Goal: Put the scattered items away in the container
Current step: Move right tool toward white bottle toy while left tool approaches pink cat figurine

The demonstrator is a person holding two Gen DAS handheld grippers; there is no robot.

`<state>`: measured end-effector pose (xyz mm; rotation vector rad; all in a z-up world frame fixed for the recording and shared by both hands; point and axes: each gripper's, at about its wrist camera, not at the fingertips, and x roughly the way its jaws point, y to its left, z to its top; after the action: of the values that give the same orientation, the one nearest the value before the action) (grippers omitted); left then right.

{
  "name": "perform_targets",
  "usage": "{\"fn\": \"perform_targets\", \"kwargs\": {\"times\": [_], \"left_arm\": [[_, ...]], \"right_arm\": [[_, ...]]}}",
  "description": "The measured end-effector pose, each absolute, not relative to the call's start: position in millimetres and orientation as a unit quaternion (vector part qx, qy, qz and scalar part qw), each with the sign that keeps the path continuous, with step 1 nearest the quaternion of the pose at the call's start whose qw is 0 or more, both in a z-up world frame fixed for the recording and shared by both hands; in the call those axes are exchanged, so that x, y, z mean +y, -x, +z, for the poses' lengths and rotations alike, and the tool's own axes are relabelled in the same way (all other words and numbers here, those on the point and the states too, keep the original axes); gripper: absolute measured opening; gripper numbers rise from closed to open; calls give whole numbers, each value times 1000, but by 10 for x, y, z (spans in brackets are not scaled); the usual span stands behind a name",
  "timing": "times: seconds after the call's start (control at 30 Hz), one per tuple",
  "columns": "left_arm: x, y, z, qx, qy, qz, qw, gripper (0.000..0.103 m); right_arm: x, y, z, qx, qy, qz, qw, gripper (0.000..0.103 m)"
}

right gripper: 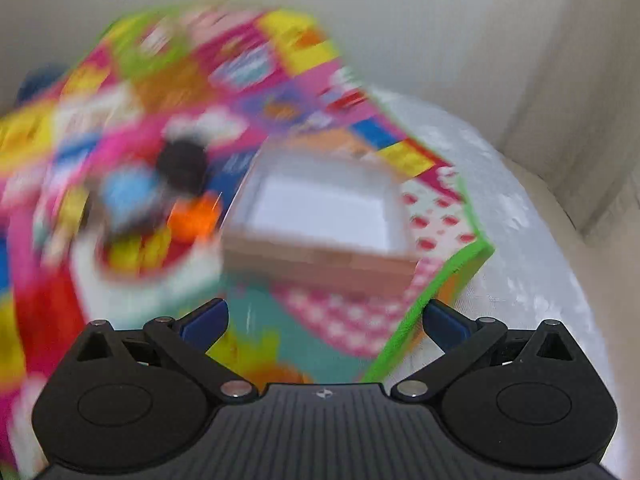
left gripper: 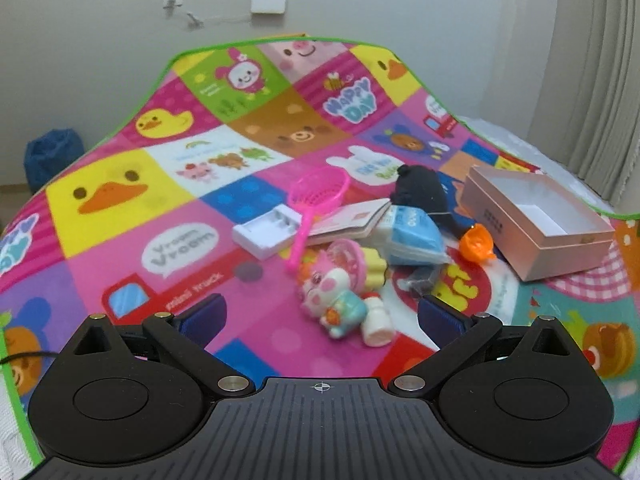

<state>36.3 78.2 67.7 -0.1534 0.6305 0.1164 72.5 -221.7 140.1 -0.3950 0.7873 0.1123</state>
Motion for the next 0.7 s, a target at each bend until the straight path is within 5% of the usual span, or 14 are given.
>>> {"fn": "perform_targets", "kwargs": {"times": [0.2, 0.47, 0.6, 0.7], "left_arm": [[996, -387, 445, 336, 117, 68, 932, 103], [1043, -443, 647, 294, 96, 76, 948, 103], [1258, -337, 871, 267, 109, 113, 951, 103], [1492, -218, 973, 264, 134, 149, 944, 103]], "right_arm": [[-2540, 214, 1378, 321, 187, 38, 928, 103], [-1676, -498, 1732, 262, 219, 179, 923, 103], [-737, -1100, 1650, 400, 180, 289, 851, 103], [-254, -1227, 1385, 408, 200, 308, 836, 100]]}}
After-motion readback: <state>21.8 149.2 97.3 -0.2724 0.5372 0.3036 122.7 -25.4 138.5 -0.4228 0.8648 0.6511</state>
